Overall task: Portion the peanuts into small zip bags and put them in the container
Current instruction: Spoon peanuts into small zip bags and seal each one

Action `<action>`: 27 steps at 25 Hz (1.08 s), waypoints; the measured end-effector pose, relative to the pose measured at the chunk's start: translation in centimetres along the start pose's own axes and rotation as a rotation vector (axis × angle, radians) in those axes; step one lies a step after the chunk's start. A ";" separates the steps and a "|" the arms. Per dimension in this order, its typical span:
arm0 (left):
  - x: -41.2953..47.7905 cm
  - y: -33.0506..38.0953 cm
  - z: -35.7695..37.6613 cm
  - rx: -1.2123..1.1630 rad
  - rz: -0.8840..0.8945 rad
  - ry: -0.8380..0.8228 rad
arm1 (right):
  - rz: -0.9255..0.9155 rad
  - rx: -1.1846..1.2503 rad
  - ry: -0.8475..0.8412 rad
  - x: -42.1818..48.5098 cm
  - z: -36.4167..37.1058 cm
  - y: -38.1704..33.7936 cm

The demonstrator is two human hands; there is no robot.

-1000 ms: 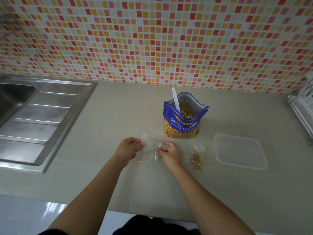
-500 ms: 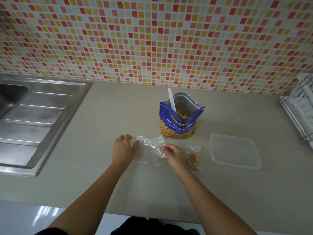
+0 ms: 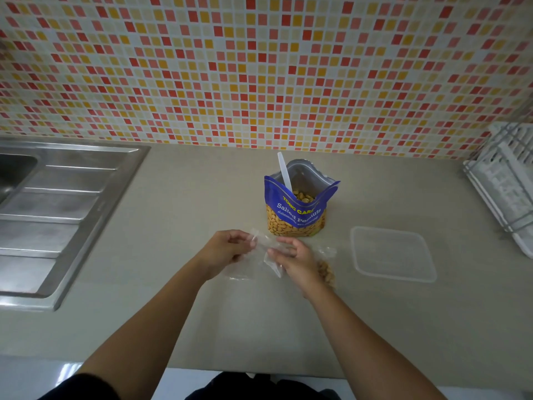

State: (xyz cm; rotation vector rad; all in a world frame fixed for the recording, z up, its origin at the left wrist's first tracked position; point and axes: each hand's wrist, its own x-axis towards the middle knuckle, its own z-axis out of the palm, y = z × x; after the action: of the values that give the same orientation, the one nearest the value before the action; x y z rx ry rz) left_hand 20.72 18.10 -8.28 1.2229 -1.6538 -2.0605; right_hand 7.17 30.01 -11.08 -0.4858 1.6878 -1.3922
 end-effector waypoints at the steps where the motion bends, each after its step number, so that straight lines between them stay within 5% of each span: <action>1: -0.2 0.1 0.1 -0.087 -0.020 -0.029 | -0.007 0.007 -0.003 0.0 -0.2 -0.1; 7: -0.6 0.8 0.8 -0.430 -0.107 -0.128 | -0.055 0.005 -0.034 0.1 -0.8 -0.9; 20: -0.9 0.3 0.5 -0.405 -0.136 -0.048 | -0.073 -0.062 -0.104 0.0 -0.7 -0.7; 27: -1.1 1.0 -0.2 0.284 0.042 0.130 | -0.070 -0.063 -0.112 -1.1 -1.5 -1.6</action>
State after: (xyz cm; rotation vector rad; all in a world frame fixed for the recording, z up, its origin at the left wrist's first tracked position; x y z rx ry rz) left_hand 21.18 18.33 -6.93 1.3609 -1.9391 -1.7242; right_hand 6.26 31.25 -9.21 -0.6520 1.6407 -1.3392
